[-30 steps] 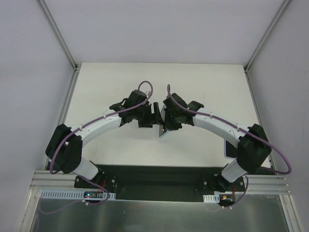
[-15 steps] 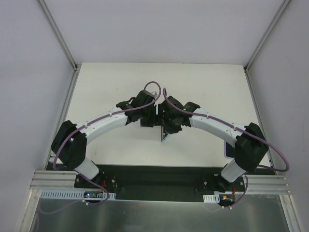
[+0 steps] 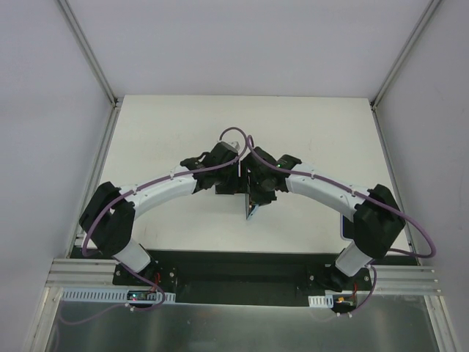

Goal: Take the phone out of the phone case
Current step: Remove the phone case from the phone.

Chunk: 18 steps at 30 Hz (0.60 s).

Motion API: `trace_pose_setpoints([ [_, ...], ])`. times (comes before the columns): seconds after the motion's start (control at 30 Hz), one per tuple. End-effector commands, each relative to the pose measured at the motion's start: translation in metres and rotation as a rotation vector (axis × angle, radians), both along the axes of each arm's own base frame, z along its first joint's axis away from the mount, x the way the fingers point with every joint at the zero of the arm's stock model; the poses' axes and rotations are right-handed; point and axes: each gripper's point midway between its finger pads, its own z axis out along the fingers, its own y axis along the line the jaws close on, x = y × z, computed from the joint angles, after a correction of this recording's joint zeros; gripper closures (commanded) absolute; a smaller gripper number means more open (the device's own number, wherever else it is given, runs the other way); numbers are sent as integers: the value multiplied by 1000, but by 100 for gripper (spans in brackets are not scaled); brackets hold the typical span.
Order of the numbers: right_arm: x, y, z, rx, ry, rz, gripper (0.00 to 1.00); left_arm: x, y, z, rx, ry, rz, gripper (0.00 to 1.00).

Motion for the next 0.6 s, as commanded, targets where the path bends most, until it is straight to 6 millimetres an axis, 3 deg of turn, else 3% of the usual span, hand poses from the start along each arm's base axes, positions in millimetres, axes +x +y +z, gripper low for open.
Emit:
trace_pose_setpoints([
  [0.0,26,44,49,207,-140,19,99,-39,35,-55,208,123,-31,38],
  [0.1,27,45,44,199,-130,12,98,-39,35,-43,176,98,-25,37],
  [0.23,28,48,37,189,-110,-6,99,-39,35,-7,91,17,-23,34],
  [0.33,30,50,33,176,-87,-27,99,-45,37,3,55,-2,-42,32],
  [0.57,32,45,23,127,-34,-87,99,-79,38,-8,-58,114,-130,30],
])
